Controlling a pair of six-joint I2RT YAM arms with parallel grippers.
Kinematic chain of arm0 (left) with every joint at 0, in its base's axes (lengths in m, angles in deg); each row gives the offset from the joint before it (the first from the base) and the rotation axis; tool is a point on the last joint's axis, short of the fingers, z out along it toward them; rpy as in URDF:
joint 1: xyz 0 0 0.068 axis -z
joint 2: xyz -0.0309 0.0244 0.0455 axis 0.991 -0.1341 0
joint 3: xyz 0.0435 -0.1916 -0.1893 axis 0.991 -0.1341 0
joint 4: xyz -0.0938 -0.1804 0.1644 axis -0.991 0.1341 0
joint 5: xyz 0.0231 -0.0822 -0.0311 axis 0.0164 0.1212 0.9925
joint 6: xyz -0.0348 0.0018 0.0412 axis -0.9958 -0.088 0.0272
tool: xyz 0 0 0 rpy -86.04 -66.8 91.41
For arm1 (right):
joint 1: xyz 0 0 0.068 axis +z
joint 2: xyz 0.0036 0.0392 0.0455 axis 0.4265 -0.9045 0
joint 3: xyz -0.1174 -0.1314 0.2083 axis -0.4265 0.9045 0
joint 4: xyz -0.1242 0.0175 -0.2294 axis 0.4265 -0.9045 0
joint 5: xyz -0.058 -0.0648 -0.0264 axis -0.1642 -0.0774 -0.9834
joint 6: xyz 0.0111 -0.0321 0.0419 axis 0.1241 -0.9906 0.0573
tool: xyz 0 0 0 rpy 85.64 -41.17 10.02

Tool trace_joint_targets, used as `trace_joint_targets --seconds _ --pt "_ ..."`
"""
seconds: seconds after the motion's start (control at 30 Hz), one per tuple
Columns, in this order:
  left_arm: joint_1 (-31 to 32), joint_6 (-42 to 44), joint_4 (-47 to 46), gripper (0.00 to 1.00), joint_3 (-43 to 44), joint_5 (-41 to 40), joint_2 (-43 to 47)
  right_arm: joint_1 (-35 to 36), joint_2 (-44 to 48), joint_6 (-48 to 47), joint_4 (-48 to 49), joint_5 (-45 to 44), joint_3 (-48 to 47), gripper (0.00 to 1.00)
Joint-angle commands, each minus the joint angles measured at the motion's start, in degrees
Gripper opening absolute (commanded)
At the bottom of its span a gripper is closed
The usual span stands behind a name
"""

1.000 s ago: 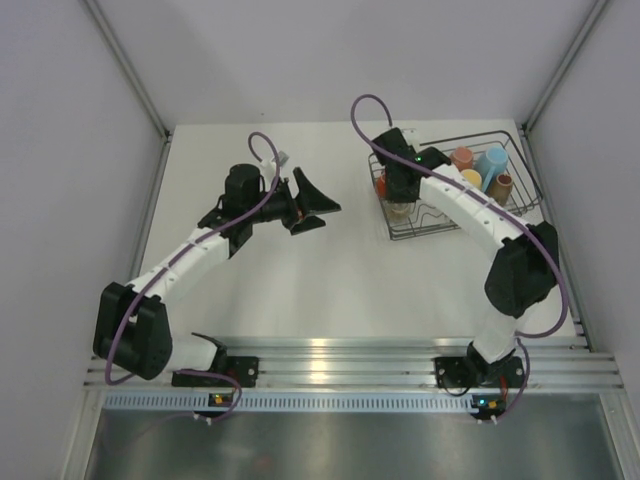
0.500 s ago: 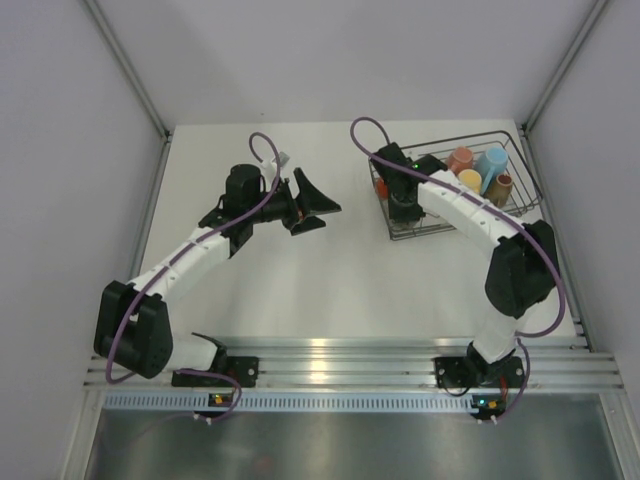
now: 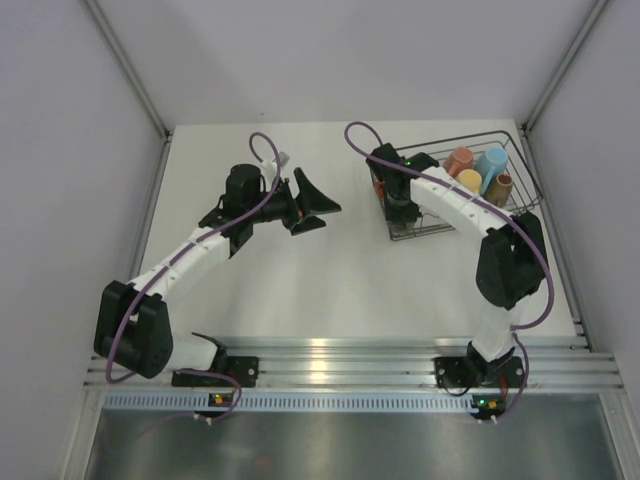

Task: Load the cups into the dish rack
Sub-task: Place the cup upside down on the dish rack

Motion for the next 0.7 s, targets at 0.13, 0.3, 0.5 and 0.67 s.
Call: trace_joint_targets --seconds 0.13,0.3,0.5,0.67 --pt "-0.31 0.98 -3.08 0.98 0.58 0.74 0.41 0.01 -0.61 -0.71 2.87 0.4 1.09 0.0" --pt "-0.22 0.89 -3.08 0.98 0.67 0.47 0.59 -0.6 -0.79 -1.06 5.33 -0.39 2.24 0.0" --pt "-0.31 0.8 -3.08 0.98 0.58 0.39 0.5 -1.57 -1.66 -1.76 7.0 -0.57 1.97 0.0" --pt "-0.22 0.8 -3.08 0.98 0.75 0.47 0.33 -2.54 -2.89 -2.29 8.33 -0.48 2.06 0.0"
